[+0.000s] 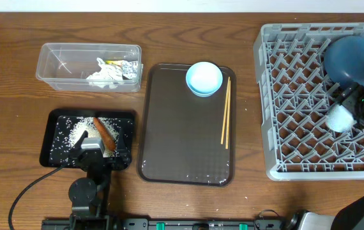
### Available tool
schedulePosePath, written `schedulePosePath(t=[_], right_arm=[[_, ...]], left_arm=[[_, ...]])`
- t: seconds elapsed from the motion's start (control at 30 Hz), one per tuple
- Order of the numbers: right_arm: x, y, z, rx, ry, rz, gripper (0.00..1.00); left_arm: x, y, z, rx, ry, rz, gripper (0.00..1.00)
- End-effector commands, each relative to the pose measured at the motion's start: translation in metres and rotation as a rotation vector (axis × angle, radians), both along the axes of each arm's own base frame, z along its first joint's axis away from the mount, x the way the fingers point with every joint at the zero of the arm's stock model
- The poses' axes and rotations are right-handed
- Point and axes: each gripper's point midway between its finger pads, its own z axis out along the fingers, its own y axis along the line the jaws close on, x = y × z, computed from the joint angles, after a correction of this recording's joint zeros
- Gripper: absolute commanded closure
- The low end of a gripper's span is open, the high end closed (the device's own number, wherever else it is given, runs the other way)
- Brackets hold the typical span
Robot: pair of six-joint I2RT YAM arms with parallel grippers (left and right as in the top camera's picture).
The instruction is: Sort waste into correct bins and load items into the dishwasher rack
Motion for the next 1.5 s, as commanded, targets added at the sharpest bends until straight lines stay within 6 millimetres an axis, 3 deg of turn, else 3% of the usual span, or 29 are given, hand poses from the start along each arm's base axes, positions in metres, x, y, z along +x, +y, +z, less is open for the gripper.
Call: schedulePosePath(t=[0.0, 0.1, 0.17, 0.37, 0.5, 0.63, 0.77, 0.9, 1.07, 1.33, 1.4, 1.47], right_arm=[[0.001, 0.004, 0.013, 0.012, -0.037, 0.02, 0.14], [0.009, 0.026, 0.035, 0.073, -0.124, 0.087, 0.15], [0.016, 0.051, 0.054, 0.13, -0.206, 0.169, 0.16], [0.037, 0.167, 0.12, 0.262, -0.463, 0.584, 0.17], [0.046, 0.244, 0.126, 0.191, -0.492, 0.847, 0.16], [0.062, 0.31, 0.096, 0.087, -0.435, 0.961, 0.16], [0.079, 0.378, 0.05, 0.062, -0.401, 1.086, 0.15], [0.097, 0.421, 0.001, 0.053, -0.372, 1.131, 0.13], [0.11, 0.45, -0.054, 0.041, -0.244, 1.194, 0.14], [0.115, 0.453, -0.089, -0.073, -0.121, 1.222, 0.16], [0.11, 0.453, -0.094, -0.073, -0.098, 1.229, 0.27], [0.106, 0.453, -0.098, -0.076, -0.075, 1.234, 0.53]], left_arm=[[0.0, 0.003, -0.016, 0.0, 0.038, 0.016, 0.02], [0.0, 0.003, -0.016, 0.0, 0.038, 0.016, 0.02], [0.0, 0.003, -0.016, 0.0, 0.038, 0.016, 0.02], [0.0, 0.003, -0.016, 0.0, 0.038, 0.016, 0.02], [0.0, 0.003, -0.016, 0.0, 0.038, 0.016, 0.02], [0.0, 0.003, -0.016, 0.0, 0.038, 0.016, 0.02], [0.0, 0.003, -0.016, 0.0, 0.038, 0.016, 0.02], [0.0, 0.003, -0.016, 0.0, 0.038, 0.016, 0.02], [0.0, 0.003, -0.016, 0.0, 0.038, 0.016, 0.02], [0.0, 0.003, -0.016, 0.0, 0.038, 0.016, 0.02], [0.0, 0.003, -0.016, 0.0, 0.038, 0.016, 0.02], [0.0, 0.003, -0.016, 0.0, 0.038, 0.016, 0.02]])
